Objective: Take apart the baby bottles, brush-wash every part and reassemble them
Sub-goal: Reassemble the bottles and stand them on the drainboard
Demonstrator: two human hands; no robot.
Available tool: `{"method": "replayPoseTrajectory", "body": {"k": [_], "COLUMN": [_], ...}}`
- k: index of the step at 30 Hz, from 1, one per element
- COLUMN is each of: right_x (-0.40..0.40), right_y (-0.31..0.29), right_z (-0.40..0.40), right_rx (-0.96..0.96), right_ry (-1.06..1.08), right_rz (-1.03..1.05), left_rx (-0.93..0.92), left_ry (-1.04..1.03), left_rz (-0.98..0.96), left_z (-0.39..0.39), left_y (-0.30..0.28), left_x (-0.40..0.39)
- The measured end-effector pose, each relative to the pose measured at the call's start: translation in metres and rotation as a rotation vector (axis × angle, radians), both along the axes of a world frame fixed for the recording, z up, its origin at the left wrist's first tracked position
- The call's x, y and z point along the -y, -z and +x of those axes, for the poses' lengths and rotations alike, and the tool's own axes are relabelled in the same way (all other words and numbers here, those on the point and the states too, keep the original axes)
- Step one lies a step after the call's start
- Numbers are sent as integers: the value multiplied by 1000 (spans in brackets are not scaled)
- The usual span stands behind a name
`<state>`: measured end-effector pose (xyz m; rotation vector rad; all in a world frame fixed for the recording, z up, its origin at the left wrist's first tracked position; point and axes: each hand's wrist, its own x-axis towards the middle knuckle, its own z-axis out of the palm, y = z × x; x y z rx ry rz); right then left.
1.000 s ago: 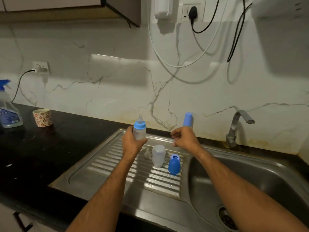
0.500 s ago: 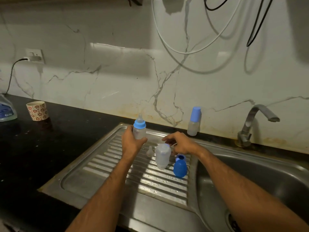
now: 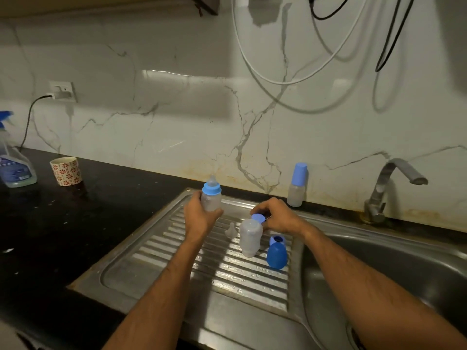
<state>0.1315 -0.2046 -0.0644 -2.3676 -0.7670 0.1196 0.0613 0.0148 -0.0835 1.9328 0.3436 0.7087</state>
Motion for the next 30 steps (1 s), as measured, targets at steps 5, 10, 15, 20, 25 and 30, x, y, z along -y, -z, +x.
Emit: {"method": "replayPoseTrajectory", "body": {"k": [5,10,15,20,25,30], "right_x": [14,35,63,101,148,198], "right_y": [-15,-35,-58,-82,-94,-72], "right_z": [-1,-11,-32,-61,-86,-119], "right_rx": [79,134,154,188,14,-312], "right_ry": [72,145,220,318,417,568], "right_rz": [71,135,165,179,559,879], "left_rx": [31,67,105,124,138,130], "left_ry": [-2,0,43,104,159,238], "left_rz": [-7,-3,3,9,-1,-5], "left_z": [-6,-15,-30,-47,-61,-71], "left_y": [-15,-44,-67,-74,-67,-52], "left_x": [-1,10,37,77,121,167]}}
